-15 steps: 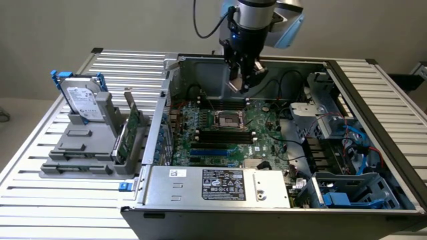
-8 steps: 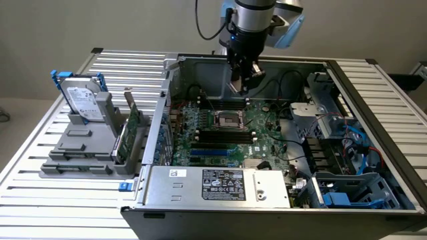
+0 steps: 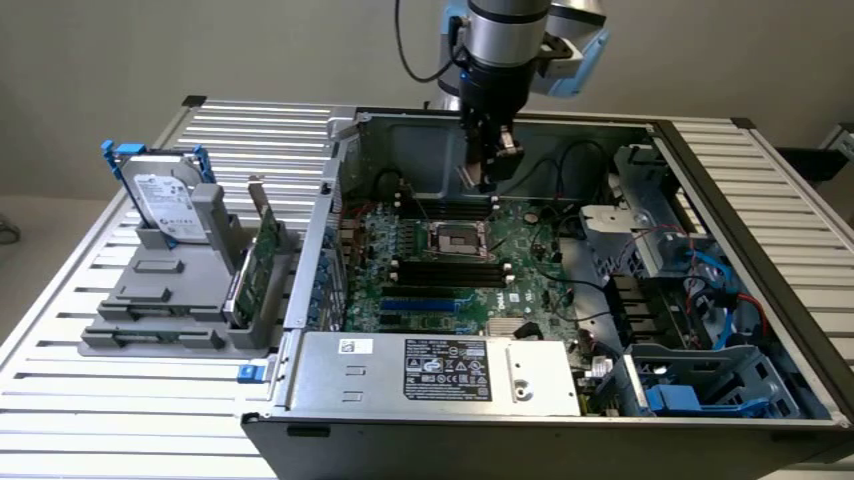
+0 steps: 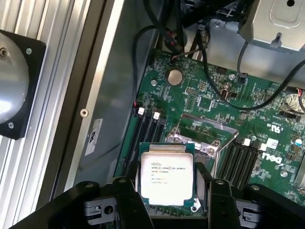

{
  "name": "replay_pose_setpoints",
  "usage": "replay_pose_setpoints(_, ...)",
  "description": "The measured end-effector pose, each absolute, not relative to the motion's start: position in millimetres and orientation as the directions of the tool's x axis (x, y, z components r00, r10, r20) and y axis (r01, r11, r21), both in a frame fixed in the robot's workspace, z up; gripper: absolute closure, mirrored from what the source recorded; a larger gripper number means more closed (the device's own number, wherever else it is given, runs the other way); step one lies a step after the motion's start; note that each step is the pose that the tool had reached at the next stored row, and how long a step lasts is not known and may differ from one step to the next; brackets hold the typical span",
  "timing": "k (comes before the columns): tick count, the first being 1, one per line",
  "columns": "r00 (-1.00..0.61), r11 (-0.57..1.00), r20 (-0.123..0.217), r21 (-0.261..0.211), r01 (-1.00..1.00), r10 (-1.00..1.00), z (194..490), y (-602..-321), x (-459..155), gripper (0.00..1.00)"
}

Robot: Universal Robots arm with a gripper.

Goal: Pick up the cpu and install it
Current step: 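Place the cpu into insertion slot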

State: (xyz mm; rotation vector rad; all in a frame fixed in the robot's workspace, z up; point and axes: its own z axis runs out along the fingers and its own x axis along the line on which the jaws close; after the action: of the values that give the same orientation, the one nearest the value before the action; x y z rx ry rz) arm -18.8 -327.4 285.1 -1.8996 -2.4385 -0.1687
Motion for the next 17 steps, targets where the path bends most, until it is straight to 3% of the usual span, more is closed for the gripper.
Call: replay_pose_setpoints(17, -0.039, 0.034, 0.104, 0.048, 0.998, 0.994, 284.0, -327.4, -21.4, 0.45)
